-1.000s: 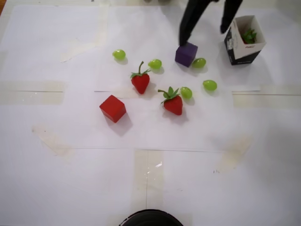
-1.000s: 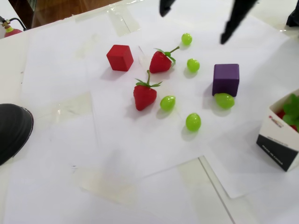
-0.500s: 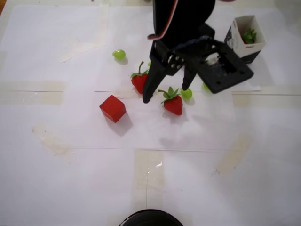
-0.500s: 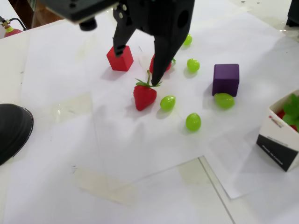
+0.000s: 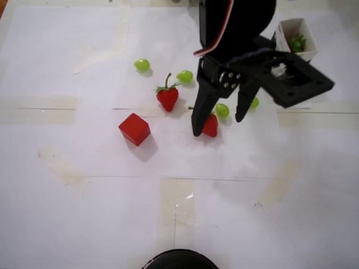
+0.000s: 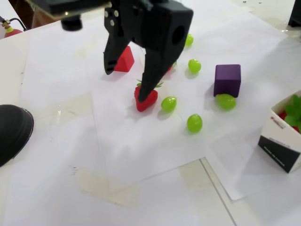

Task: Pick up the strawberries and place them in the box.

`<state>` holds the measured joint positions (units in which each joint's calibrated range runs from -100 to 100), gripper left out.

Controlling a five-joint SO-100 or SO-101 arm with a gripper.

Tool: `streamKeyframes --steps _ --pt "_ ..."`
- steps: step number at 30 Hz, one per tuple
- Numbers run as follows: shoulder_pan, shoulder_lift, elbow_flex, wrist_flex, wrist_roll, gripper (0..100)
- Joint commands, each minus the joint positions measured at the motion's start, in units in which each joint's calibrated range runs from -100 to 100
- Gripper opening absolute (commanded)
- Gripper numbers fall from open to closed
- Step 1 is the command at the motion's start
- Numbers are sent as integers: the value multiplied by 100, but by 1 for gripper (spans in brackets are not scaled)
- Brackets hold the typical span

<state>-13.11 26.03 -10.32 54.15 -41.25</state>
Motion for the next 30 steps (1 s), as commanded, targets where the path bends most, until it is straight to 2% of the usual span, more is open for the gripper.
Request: streamKeyframes --steps 1,5,9,12,21,23,26,30 --pt "-13 -411 4 26 -68 28" --pt "-35 -626 -96 443 -15 25" --pt "-49 -712 -741 1864 29 24" --pt "61 -609 -668 2534 -264 14" --pt "2 -652 -32 1399 -181 11" --pt "2 -652 23 1137 -20 16" --pt "-49 -634 32 672 259 30" --pt "-5 -583 77 639 259 34"
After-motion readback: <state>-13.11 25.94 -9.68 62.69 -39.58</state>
